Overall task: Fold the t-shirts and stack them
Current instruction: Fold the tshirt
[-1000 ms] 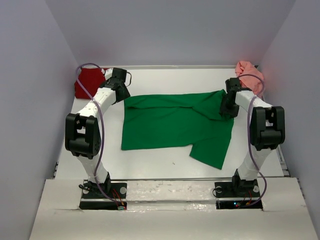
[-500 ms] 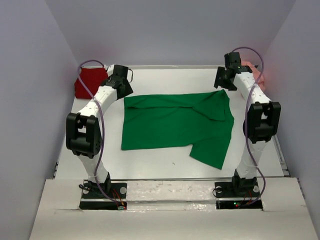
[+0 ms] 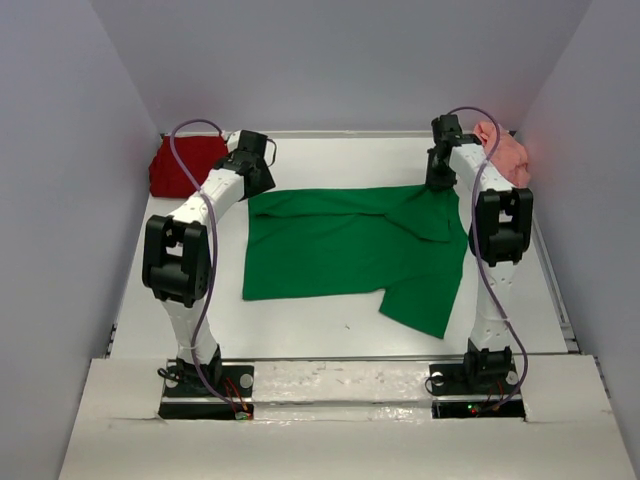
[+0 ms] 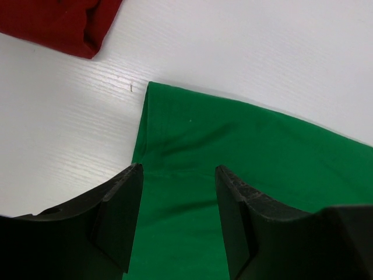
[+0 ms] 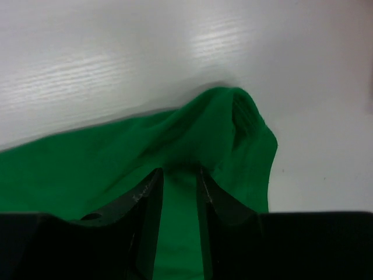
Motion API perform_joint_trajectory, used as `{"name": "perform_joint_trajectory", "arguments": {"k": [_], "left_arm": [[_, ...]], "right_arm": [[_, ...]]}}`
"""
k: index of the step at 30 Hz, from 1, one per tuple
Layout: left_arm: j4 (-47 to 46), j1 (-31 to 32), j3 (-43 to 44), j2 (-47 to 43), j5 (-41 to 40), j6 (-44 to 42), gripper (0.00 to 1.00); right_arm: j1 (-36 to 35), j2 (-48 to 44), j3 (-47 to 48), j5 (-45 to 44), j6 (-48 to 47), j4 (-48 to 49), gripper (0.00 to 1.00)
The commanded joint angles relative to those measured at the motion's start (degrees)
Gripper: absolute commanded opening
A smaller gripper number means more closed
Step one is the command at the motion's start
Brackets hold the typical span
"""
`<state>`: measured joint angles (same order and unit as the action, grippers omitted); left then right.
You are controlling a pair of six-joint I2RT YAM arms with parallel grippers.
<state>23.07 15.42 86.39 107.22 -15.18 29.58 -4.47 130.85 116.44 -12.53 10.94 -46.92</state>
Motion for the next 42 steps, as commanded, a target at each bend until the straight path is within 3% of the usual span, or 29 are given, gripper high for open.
{"name": "perform_joint_trajectory", "arguments": {"k": [1,12,22,32,39,42], "left_arm": [[-0.92,0.58,0.1,-2.45,-0.46,-1.55,0.62],[-1.54,0.93,0.18,-1.31,0.59,-1.46,0.62],[-1.54,1.19,0.36,-0.7,0.94,-1.46,0.62],[-1.36,1.45,0.62,0.09,0.77,-1.63,0.62],[-1.19,1.37,0.62,0.18,0.77,-1.81,0.62],[-1.1,1.45,0.62,0.1,0.59,-1.9,0.62]], "right_arm": [[0.34,-6.12,-6.12,-2.05,0.57,3.84,0.35],[2.01,-5.69,-6.93,-4.6,-1.18,4.9,0.37],[3.24,-2.35,-2.36,-0.22,-2.68,4.46,0.4],[3.24,0.02,0.72,2.25,-2.94,4.03,0.23],[3.24,0.64,0.28,2.08,-2.59,4.03,0.24],[3.77,1.34,0.54,1.38,-1.98,3.5,0.13]]}}
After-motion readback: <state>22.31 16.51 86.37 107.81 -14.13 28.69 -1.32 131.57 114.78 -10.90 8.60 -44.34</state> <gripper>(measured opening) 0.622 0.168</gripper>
